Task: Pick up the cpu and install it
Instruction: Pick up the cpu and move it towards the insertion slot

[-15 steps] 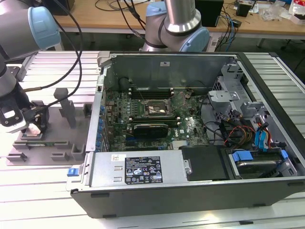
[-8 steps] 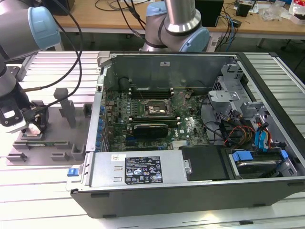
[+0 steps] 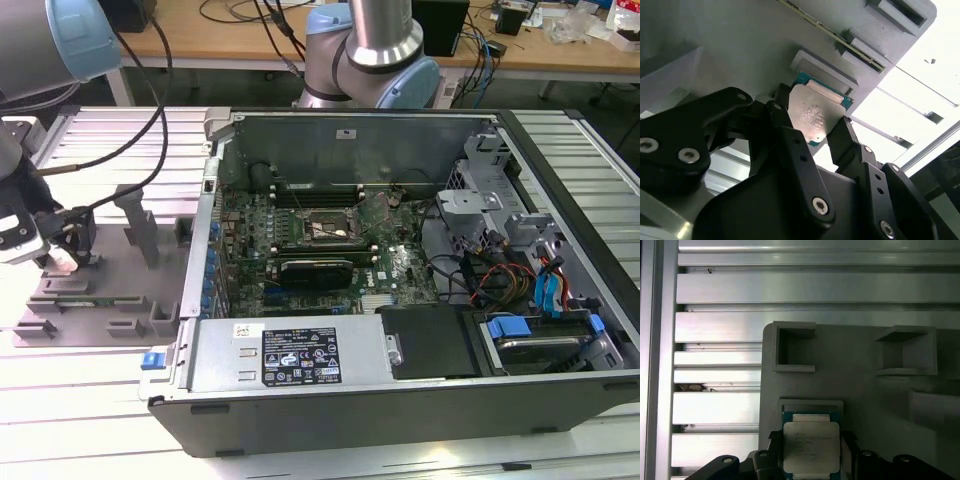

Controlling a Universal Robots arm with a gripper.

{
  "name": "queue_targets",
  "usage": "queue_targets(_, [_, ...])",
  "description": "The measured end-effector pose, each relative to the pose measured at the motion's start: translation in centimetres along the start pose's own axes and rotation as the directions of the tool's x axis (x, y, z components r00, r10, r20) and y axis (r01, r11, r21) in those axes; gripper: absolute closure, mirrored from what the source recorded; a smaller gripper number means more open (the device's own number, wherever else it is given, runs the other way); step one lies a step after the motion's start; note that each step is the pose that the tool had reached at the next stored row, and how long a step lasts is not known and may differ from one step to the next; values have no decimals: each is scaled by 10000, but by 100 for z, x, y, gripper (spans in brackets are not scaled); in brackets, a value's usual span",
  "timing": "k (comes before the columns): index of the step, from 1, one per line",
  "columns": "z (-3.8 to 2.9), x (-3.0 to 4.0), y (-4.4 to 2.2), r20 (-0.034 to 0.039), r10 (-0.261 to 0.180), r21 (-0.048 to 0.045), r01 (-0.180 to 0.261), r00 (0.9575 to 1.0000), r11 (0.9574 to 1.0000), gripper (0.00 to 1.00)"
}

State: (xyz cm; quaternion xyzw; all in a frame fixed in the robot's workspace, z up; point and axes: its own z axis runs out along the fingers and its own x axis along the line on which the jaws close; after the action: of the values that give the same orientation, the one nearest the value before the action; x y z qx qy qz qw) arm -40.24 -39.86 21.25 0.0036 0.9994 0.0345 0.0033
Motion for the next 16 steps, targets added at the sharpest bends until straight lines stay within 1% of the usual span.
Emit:
queue_targets(1, [-9, 0, 1, 1, 0, 1, 0, 10000, 10000, 45])
queue_targets(11, [-16, 0, 1, -1, 0, 3, 0, 10000, 10000, 45])
queue_targets(13, [-76, 0, 5, 0, 0, 3, 0, 10000, 10000, 45])
queue_targets(16, [-145, -1, 11, 1, 1, 3, -1, 10000, 10000, 45])
